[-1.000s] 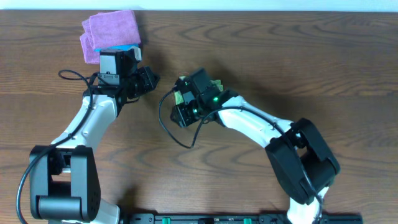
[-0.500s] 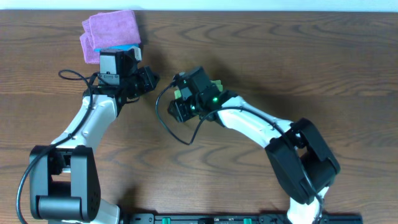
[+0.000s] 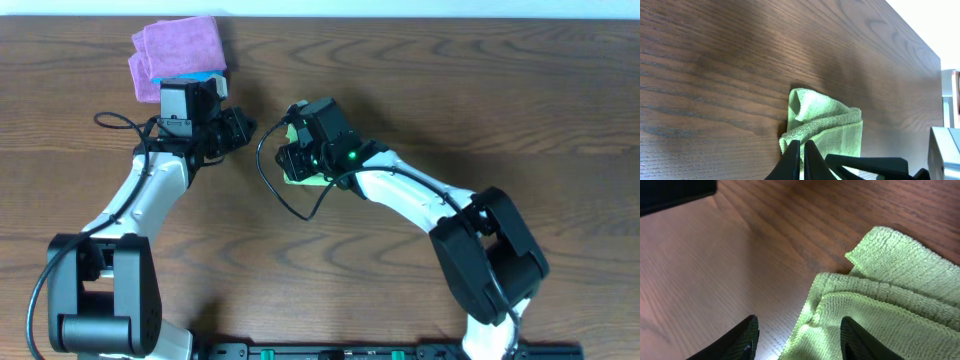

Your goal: Fold the cloth

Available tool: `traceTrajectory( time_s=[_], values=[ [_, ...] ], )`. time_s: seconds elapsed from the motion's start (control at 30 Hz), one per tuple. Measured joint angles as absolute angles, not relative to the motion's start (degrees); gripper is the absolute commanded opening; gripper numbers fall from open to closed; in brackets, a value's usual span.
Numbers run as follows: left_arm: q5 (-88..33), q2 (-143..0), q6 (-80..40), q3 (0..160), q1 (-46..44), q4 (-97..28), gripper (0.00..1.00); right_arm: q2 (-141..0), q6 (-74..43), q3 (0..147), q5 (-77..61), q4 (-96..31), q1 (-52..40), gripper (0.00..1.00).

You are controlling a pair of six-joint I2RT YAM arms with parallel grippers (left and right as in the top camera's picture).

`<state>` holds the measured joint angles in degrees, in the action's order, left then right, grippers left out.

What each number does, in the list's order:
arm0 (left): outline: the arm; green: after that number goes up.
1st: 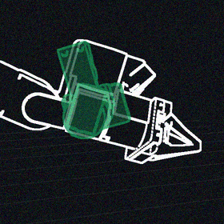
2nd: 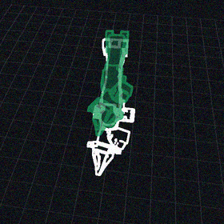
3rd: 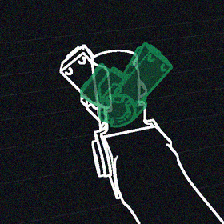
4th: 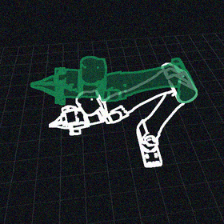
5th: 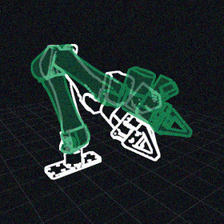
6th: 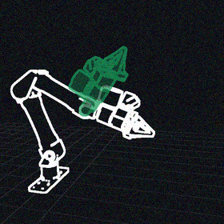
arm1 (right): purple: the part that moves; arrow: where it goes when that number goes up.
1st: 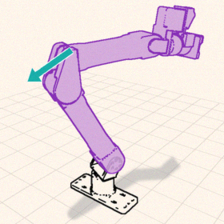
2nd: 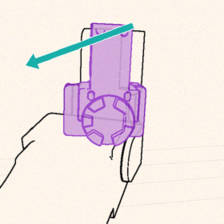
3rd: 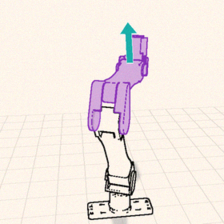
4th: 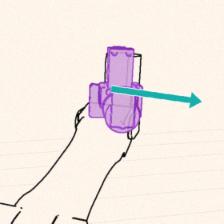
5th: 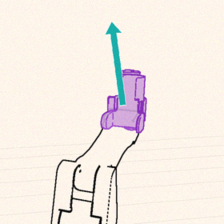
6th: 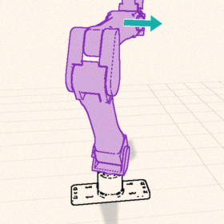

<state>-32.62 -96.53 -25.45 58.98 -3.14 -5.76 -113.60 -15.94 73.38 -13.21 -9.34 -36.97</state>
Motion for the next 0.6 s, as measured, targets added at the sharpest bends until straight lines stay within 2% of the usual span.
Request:
traceTrajectory(
  time_s=[0.33,0.6],
  values=[
    [-32.6,-96.5,-25.4,59.0,-3.1,-5.8,0.06,-118.7,-16.6,73.4,-11.6,-5.3,-37.0,0.52],
    [-33.6,-96.5,-25.5,59.0,-3.2,-5.8,0.09,-118.7,-16.6,73.5,-4.4,0.8,-36.9,0.53]
  ],
)
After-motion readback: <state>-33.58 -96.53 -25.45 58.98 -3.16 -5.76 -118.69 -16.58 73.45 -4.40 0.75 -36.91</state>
